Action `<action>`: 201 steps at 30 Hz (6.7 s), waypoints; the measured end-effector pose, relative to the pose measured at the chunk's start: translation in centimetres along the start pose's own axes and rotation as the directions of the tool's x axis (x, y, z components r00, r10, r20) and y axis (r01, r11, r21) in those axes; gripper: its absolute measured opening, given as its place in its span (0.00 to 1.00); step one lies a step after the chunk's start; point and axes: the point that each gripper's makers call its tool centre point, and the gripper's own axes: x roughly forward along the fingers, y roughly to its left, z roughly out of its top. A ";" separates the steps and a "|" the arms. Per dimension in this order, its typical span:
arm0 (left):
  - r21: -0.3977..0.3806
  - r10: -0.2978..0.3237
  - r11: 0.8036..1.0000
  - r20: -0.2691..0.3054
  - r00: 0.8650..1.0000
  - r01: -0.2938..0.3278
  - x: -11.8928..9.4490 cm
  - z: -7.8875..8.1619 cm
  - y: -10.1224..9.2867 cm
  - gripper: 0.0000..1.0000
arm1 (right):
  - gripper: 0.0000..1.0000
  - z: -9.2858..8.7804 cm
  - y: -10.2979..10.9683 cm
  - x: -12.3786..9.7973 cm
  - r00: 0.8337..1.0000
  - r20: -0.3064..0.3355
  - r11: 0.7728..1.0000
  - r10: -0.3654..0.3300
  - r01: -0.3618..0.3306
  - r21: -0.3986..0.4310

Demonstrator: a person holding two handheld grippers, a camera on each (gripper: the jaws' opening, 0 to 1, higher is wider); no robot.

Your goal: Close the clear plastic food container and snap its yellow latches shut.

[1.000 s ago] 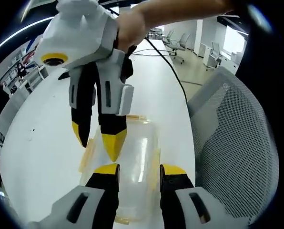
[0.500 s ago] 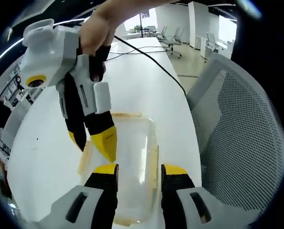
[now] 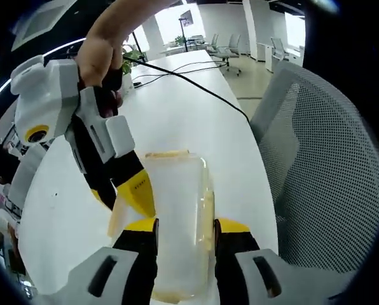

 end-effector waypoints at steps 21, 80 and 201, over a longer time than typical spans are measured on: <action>0.015 0.054 0.998 0.014 0.998 -0.054 0.2 0.0 0.0 0.27 | 0.34 0.0 0.2 0.4 0.998 -0.035 0.998 0.056 -0.056 0.021; -0.109 0.117 0.988 0.044 0.992 -0.112 -2.4 -0.7 0.5 0.36 | 0.41 0.1 0.7 -3.7 0.963 0.172 0.977 -0.208 0.195 0.091; -0.476 0.298 0.835 -0.031 0.954 -0.276 -1.3 -6.0 7.1 0.48 | 0.48 -6.7 -0.2 -4.7 0.740 0.284 0.792 -0.610 0.550 0.265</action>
